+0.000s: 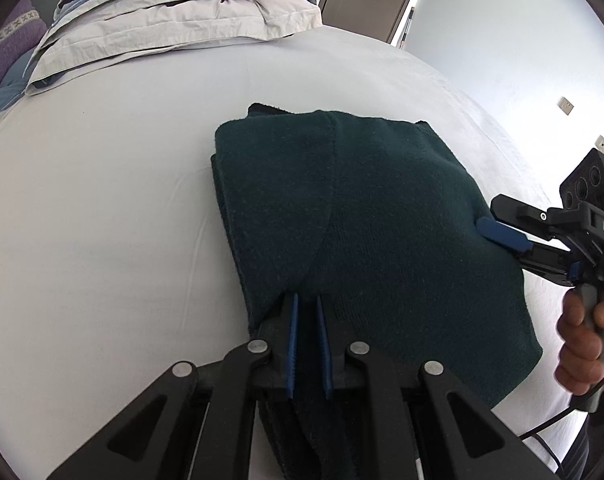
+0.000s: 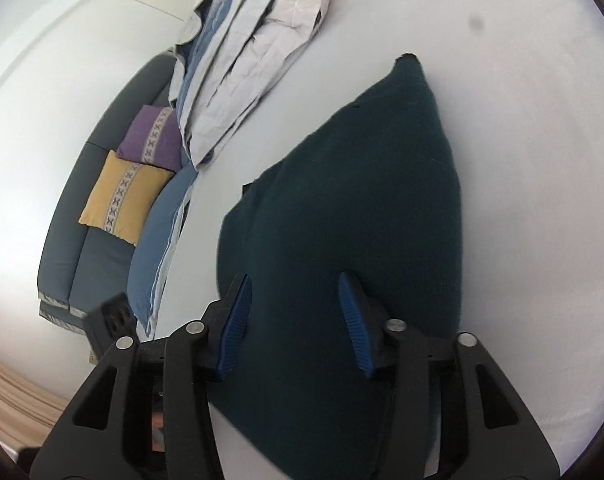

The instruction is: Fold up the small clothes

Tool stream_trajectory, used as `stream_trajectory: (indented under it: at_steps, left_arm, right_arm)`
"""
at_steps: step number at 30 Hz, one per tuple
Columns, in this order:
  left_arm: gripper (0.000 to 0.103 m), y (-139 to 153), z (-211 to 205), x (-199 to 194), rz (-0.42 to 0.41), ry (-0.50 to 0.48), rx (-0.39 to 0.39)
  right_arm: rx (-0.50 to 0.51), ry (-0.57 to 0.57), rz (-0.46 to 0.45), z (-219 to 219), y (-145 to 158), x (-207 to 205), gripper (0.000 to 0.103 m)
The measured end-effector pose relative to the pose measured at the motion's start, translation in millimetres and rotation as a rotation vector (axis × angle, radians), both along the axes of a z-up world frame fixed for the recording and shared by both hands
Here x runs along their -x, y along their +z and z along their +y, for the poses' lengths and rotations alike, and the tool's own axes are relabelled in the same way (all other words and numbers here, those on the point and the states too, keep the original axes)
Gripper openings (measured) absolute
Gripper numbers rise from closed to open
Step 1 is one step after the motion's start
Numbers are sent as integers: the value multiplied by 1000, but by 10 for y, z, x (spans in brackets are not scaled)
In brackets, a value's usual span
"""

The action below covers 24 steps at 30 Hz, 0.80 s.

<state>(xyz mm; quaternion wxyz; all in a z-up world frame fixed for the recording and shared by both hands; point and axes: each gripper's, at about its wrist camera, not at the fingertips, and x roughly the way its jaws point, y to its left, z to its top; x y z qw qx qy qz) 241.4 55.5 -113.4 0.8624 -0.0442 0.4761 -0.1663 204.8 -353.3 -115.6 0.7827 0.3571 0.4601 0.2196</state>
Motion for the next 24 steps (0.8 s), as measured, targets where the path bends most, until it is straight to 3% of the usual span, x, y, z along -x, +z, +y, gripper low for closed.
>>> stream_trajectory:
  at_steps: [2, 5, 8, 10, 15, 19, 20, 23, 24]
  left_arm:
    - [13, 7, -6, -7, 3, 8, -5]
    - [13, 7, -5, -20, 5, 11, -3]
    - [13, 6, 2, -14, 4, 12, -3]
    - [13, 3, 0, -9, 6, 13, -4]
    - [13, 10, 2, -30, 6, 21, -5]
    - [14, 114, 62, 32, 6, 32, 27]
    - [20, 196, 117, 86, 3, 44, 47]
    - [62, 377, 276, 212, -55, 88, 69]
    - [66, 408, 355, 233, -72, 104, 74]
  right_arm:
    - [-17, -31, 6, -68, 126, 50, 35]
    - [-29, -28, -77, -66, 325, 217, 39]
    - [3, 30, -24, -34, 193, 315, 50]
    - [47, 49, -29, 5, 50, 366, 51]
    - [16, -19, -36, -141, 218, 476, 53]
    - [53, -85, -53, -370, 379, 584, 67]
    - [62, -93, -45, -438, 379, 613, 68]
    - [75, -105, 3, -600, 339, 615, 72]
    - [71, -105, 20, -641, 299, 615, 73]
